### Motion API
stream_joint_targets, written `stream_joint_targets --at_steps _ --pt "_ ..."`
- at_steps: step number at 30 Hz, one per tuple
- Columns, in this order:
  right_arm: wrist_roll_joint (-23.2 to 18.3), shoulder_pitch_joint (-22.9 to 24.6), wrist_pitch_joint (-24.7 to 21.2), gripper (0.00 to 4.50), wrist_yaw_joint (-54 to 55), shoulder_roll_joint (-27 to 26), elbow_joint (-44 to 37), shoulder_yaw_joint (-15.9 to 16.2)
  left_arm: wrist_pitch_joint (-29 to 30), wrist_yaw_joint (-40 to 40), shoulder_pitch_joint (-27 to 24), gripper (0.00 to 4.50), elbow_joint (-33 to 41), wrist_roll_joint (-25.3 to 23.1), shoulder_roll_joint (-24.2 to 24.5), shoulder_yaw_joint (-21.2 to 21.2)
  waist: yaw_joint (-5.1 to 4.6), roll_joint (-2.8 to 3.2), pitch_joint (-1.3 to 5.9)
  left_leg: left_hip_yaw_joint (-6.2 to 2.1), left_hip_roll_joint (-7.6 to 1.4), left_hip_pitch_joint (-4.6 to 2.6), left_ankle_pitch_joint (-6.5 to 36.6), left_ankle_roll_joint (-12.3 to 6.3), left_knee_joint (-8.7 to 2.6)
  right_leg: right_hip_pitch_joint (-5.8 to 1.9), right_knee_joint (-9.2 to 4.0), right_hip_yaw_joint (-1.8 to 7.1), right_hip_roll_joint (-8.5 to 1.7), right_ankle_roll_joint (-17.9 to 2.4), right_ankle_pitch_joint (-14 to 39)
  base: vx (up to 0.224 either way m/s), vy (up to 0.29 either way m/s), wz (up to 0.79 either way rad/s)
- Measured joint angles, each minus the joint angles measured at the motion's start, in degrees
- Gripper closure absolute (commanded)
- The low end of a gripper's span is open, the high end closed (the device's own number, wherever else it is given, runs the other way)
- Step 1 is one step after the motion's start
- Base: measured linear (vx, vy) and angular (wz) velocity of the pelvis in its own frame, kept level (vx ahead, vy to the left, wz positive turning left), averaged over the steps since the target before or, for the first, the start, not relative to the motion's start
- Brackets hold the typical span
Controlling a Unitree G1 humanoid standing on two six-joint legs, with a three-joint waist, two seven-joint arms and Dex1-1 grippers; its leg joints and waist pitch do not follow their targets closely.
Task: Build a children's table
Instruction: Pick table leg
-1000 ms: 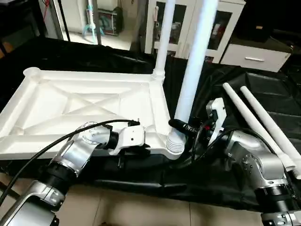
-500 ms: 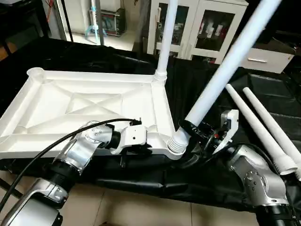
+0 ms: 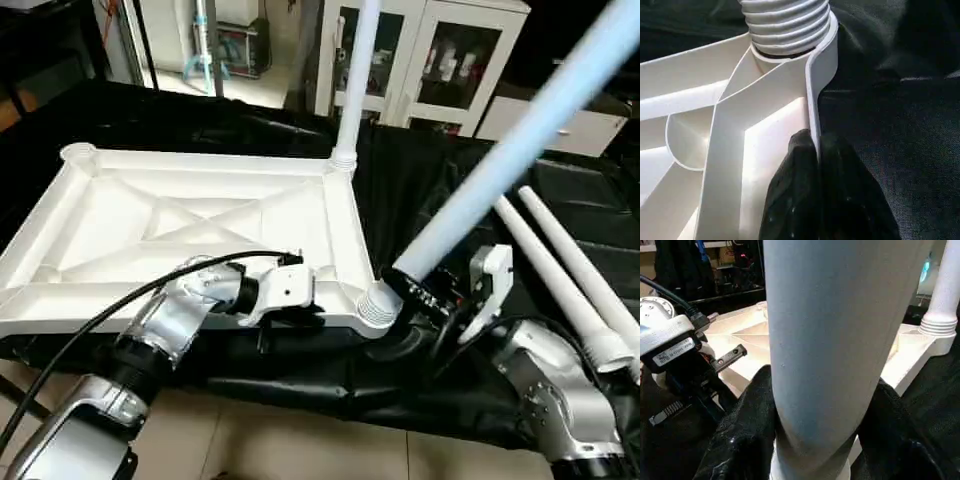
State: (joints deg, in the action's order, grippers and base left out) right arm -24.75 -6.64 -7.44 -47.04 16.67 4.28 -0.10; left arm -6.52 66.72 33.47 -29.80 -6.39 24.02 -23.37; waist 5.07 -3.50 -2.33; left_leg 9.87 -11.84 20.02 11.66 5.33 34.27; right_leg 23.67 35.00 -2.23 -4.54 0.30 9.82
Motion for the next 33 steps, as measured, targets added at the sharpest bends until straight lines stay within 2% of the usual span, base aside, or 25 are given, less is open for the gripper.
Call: stream_joint_targets --at_steps 4,13,16,23,29,33 --pt "0.6 -0.7 -0.9 2.69 -0.3 1.1 0.0 0.8 0.0 0.0 0.0 4.5 0.0 0.0 0.1 0.0 -0.09 0.0 0.0 0.0 0.0 0.0 0.0 0.0 0.0 -0.01 0.0 0.0 0.0 0.0 0.0 0.0 0.0 0.0" --pt "2.5 -7.6 -6.1 2.69 -2.0 4.0 2.0 4.6 0.1 0.1 -0.3 4.5 -0.1 0.1 0.4 0.1 -0.49 -0.12 0.08 -0.01 0.0 -0.02 0.0 0.0 -0.01 -0.12 0.0 -0.01 0.0 0.0 0.0 0.0 0.0 0.0" --pt "3.2 -8.7 -6.3 2.69 -2.4 4.4 2.4 5.4 0.1 0.1 -0.3 4.5 0.0 0.1 0.4 0.1 -0.51 -0.21 0.14 -0.01 0.0 -0.02 0.0 0.0 -0.01 -0.13 -0.01 0.0 0.0 0.0 0.0 0.0 0.0 0.0" --pt "3.2 -9.3 -8.1 2.69 -3.1 5.6 2.4 6.8 0.4 0.0 -0.7 4.5 0.2 0.0 0.4 0.1 -0.69 -0.46 0.35 -0.02 0.0 -0.07 0.0 0.0 -0.03 -0.27 -0.06 0.0 0.0 0.1 0.1 0.0 0.0 0.0" --pt "3.1 -7.7 -8.0 2.69 -1.4 4.1 1.9 5.6 0.6 -0.4 -0.9 4.5 0.2 -0.1 0.4 0.1 -0.94 -0.6 0.56 -0.03 0.0 -0.09 0.0 0.01 -0.05 -0.31 -0.1 -0.01 0.0 0.2 0.1 0.0 0.0 0.0" --pt "2.9 -6.3 -7.0 2.69 0.1 3.5 1.4 5.5 0.6 -0.6 -1.3 4.5 0.3 -0.2 0.4 0.0 -1.24 -0.43 0.83 -0.1 0.01 -0.11 0.0 0.0 -0.08 -0.45 -0.3 -0.05 0.0 0.2 0.1 0.0 0.0 0.0"
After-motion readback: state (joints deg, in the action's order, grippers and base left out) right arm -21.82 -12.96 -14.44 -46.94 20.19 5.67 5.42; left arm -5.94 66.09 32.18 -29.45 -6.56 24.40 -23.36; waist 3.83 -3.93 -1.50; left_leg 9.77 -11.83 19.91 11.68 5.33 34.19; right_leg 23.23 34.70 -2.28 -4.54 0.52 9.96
